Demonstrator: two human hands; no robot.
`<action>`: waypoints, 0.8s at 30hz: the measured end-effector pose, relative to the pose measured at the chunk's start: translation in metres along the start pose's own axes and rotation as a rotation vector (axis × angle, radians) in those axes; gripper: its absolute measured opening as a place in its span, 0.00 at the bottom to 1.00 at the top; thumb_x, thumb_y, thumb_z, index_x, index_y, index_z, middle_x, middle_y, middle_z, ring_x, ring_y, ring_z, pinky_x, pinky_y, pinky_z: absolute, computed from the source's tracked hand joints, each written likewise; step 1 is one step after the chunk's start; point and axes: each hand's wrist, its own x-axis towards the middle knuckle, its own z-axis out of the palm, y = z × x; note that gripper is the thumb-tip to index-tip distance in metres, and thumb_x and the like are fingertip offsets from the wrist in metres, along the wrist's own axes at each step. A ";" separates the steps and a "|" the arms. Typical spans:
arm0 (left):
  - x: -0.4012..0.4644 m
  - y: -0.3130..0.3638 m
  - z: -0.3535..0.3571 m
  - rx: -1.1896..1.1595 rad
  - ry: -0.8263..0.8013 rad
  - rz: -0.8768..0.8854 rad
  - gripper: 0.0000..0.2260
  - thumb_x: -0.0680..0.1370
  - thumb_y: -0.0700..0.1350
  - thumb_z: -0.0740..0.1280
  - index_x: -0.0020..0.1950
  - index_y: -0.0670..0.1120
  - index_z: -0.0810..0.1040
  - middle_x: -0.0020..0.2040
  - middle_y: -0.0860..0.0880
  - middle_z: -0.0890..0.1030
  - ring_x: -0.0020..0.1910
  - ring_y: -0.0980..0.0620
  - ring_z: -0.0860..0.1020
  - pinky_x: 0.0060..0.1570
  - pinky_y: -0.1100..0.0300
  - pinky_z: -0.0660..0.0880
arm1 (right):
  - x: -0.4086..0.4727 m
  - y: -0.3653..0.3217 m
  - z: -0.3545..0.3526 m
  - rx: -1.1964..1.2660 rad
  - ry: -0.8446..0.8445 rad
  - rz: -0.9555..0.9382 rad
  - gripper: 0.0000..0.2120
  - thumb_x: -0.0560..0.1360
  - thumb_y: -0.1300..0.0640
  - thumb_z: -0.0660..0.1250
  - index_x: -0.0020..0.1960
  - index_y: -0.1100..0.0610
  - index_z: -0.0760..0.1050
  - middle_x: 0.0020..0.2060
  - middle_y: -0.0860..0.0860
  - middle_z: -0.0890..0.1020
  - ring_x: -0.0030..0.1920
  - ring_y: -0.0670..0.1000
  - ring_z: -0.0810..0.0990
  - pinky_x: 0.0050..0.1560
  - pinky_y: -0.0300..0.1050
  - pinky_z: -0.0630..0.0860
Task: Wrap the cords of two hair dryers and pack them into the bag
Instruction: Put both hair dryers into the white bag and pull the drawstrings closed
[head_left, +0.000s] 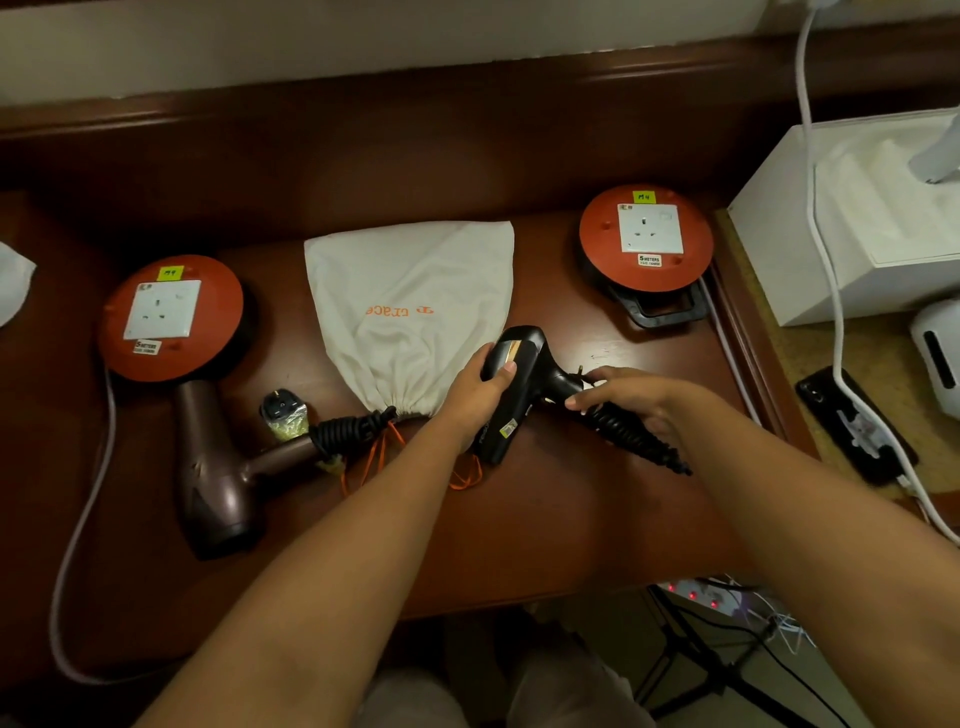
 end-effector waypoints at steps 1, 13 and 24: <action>0.000 -0.001 0.000 -0.007 0.002 -0.001 0.28 0.77 0.58 0.64 0.75 0.56 0.63 0.71 0.49 0.71 0.66 0.47 0.73 0.65 0.46 0.72 | -0.001 0.000 0.000 0.014 0.003 -0.002 0.32 0.67 0.54 0.76 0.66 0.52 0.65 0.57 0.58 0.76 0.56 0.59 0.78 0.59 0.57 0.77; 0.000 0.011 -0.004 -0.091 -0.045 0.060 0.25 0.77 0.54 0.66 0.74 0.55 0.66 0.68 0.48 0.74 0.63 0.47 0.76 0.63 0.46 0.74 | -0.019 -0.006 -0.002 0.045 0.040 -0.076 0.38 0.68 0.56 0.76 0.71 0.47 0.60 0.61 0.56 0.73 0.51 0.56 0.81 0.42 0.47 0.80; -0.014 0.050 -0.036 -0.212 -0.059 0.077 0.21 0.78 0.47 0.66 0.71 0.53 0.70 0.63 0.48 0.76 0.62 0.47 0.75 0.64 0.50 0.72 | -0.053 -0.011 0.026 0.351 -0.022 -0.185 0.35 0.70 0.65 0.73 0.69 0.49 0.60 0.56 0.64 0.78 0.46 0.58 0.84 0.43 0.52 0.80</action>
